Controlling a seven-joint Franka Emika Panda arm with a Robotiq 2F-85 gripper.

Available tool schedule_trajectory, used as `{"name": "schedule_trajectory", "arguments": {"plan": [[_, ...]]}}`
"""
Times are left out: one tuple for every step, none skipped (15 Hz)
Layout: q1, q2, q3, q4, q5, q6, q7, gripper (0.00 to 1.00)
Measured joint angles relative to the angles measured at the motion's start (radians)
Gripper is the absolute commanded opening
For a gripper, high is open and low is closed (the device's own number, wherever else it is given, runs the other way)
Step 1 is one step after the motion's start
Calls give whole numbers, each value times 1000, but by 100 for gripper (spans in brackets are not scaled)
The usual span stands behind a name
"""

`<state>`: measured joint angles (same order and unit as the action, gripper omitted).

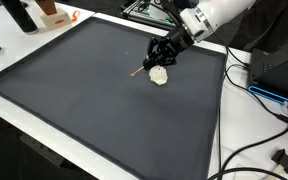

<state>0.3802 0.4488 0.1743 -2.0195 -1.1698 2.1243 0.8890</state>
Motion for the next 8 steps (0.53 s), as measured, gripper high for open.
{"name": "schedule_trajectory", "arguments": {"plan": [[0, 2, 0, 3, 0, 0, 0, 3], [0, 3, 0, 5, 0, 0, 0, 3], [0, 4, 1, 6, 0, 0, -1, 3], [0, 4, 2, 6, 0, 0, -2, 3], [-1, 4, 3, 6, 0, 0, -4, 3], [-1, 4, 4, 6, 0, 0, -6, 3], [-1, 4, 5, 7, 0, 1, -7, 3], [-2, 4, 6, 8, 0, 1, -9, 3]]}}
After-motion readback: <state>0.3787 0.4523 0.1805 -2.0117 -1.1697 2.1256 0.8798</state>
